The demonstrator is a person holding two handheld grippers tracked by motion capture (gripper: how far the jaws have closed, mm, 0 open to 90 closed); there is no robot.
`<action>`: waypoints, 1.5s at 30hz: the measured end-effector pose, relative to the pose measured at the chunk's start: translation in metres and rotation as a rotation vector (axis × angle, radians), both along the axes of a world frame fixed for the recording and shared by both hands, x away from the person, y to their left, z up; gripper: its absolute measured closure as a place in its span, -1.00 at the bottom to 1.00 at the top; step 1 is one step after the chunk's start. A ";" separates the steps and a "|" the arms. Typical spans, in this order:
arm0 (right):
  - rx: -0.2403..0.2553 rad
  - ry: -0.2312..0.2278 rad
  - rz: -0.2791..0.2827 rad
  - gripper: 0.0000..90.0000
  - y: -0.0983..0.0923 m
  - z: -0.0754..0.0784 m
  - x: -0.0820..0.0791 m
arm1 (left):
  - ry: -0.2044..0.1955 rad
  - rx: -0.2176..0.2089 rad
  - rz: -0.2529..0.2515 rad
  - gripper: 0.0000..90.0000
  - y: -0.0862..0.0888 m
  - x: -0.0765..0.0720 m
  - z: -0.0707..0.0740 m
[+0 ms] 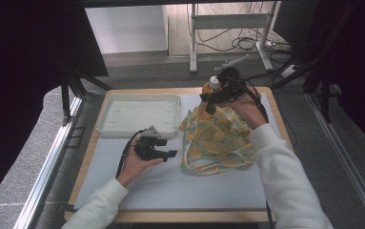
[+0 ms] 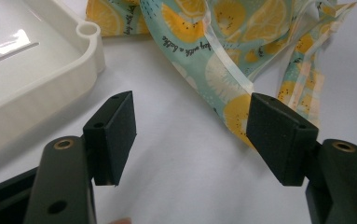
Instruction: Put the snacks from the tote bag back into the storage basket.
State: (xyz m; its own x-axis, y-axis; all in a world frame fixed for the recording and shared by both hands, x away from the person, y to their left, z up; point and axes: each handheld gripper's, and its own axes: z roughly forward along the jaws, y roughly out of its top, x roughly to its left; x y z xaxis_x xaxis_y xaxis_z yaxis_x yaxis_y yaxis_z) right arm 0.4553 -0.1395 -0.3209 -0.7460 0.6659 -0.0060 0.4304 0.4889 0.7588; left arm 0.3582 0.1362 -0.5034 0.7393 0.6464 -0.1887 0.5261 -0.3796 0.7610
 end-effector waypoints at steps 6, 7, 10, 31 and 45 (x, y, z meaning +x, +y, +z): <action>0.002 0.006 0.014 -0.32 0.013 -0.003 0.002 | -0.001 -0.003 -0.002 -0.27 0.000 0.000 0.000; 0.002 0.003 0.020 -0.32 0.014 -0.003 0.003 | -0.001 -0.004 -0.002 -0.27 0.000 0.000 0.000; 0.005 0.009 0.022 -0.32 0.021 -0.005 0.005 | -0.003 -0.004 -0.002 -0.27 0.000 -0.001 0.001; 0.003 0.005 0.072 -0.32 0.060 -0.016 0.013 | -0.002 0.006 -0.004 -0.27 -0.003 -0.001 -0.002; -0.028 0.012 0.086 -0.32 0.085 -0.022 0.016 | -0.006 0.001 -0.005 -0.27 -0.001 -0.002 0.000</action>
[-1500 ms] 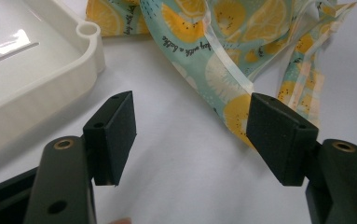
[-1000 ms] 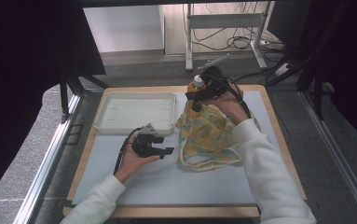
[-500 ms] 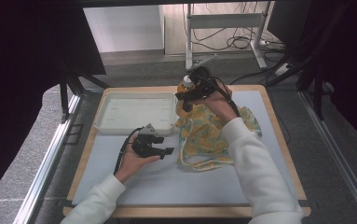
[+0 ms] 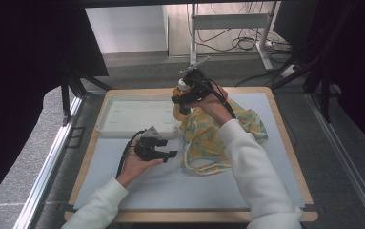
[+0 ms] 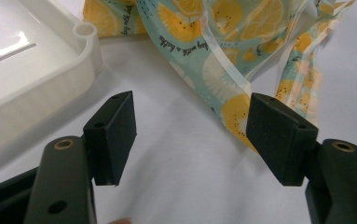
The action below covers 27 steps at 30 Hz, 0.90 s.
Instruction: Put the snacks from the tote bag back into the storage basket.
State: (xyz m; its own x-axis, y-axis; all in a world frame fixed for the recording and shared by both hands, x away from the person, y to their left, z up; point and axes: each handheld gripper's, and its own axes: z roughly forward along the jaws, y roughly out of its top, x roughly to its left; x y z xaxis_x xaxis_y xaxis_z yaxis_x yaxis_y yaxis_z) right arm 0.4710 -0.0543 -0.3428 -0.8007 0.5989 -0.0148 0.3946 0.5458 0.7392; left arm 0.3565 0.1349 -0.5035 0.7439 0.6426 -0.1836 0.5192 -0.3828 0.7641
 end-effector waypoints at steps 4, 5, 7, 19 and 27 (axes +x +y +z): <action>-0.003 0.003 0.004 -0.32 0.008 -0.004 0.003 | -0.001 0.003 -0.005 -0.27 0.000 0.000 0.000; -0.002 0.005 0.003 -0.32 0.009 -0.004 0.003 | 0.000 0.004 -0.008 -0.27 0.000 0.000 0.000; -0.005 0.007 0.005 -0.32 0.012 -0.007 0.004 | 0.000 0.003 -0.007 -0.27 0.001 0.000 0.000; -0.011 0.026 0.009 -0.32 0.034 -0.020 0.011 | 0.001 0.004 -0.011 -0.27 0.000 0.000 0.000; -0.025 0.047 0.020 -0.32 0.051 -0.034 0.015 | 0.002 0.000 -0.009 -0.26 0.000 -0.001 0.001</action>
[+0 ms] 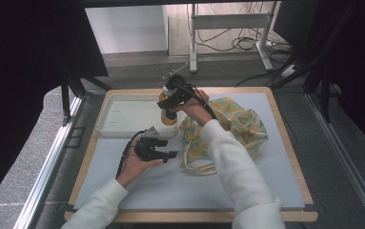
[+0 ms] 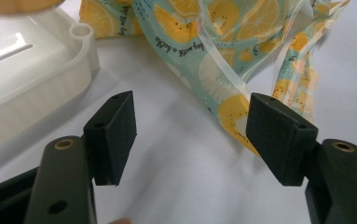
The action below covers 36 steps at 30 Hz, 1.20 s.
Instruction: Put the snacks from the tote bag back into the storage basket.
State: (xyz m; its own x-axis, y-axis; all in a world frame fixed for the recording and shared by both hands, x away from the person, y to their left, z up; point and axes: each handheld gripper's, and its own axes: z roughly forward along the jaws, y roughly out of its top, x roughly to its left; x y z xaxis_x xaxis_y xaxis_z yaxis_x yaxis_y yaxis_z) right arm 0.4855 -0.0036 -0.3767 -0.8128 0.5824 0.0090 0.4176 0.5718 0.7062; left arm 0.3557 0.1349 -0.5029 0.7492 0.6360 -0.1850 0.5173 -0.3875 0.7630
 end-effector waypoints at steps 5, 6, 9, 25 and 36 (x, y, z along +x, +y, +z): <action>-0.012 0.010 0.004 -0.32 0.011 -0.010 0.004 | 0.000 -0.001 -0.001 -0.26 0.000 0.000 0.000; -0.013 0.009 0.003 -0.32 0.012 -0.011 0.004 | -0.002 -0.001 0.000 -0.26 0.001 0.000 0.000; -0.024 0.005 0.006 -0.32 0.017 -0.016 0.005 | -0.003 -0.004 0.002 -0.26 0.001 0.000 0.000; -0.080 0.051 0.001 -0.33 0.027 -0.048 0.014 | 0.004 0.000 -0.010 -0.26 0.001 0.000 0.000; -0.084 0.062 -0.007 -0.33 0.028 -0.058 0.016 | 0.010 -0.011 -0.011 -0.26 0.001 0.000 0.002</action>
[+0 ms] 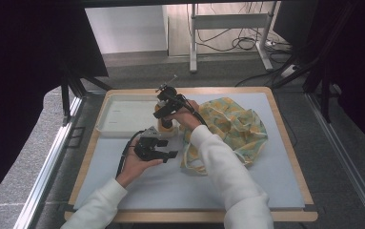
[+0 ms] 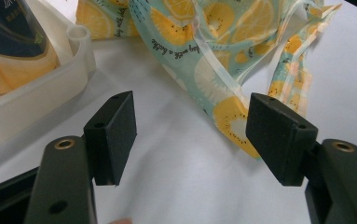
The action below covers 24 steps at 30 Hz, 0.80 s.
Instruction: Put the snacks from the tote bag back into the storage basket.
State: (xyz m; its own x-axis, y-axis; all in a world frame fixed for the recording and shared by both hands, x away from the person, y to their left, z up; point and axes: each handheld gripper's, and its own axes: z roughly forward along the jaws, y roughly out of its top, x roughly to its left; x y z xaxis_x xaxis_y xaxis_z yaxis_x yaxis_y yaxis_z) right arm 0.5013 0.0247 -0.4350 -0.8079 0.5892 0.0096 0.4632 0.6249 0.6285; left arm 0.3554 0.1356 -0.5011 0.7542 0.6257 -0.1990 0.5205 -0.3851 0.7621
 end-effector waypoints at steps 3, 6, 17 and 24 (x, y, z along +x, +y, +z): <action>-0.007 0.007 0.007 -0.35 -0.001 0.000 -0.001 | 0.003 0.005 -0.003 -0.27 -0.001 0.001 -0.001; 0.030 -0.014 -0.015 -0.44 -0.004 0.006 -0.003 | -0.002 0.013 -0.002 -0.27 -0.001 0.001 -0.001; 0.104 -0.046 -0.021 -0.49 -0.026 0.026 -0.014 | -0.013 0.021 -0.004 -0.27 -0.004 -0.001 0.000; 0.130 -0.070 -0.016 -0.47 -0.056 0.042 -0.035 | -0.017 0.025 -0.002 -0.27 -0.002 -0.001 -0.001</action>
State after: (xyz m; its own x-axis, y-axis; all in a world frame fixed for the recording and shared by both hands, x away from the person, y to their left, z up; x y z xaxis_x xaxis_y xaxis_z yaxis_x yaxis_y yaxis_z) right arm 0.4660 -0.0316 -0.3928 -0.7999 0.5993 0.0310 0.4248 0.5290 0.7347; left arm 0.3540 0.1331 -0.5021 0.7585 0.6288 -0.1709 0.5071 -0.4049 0.7609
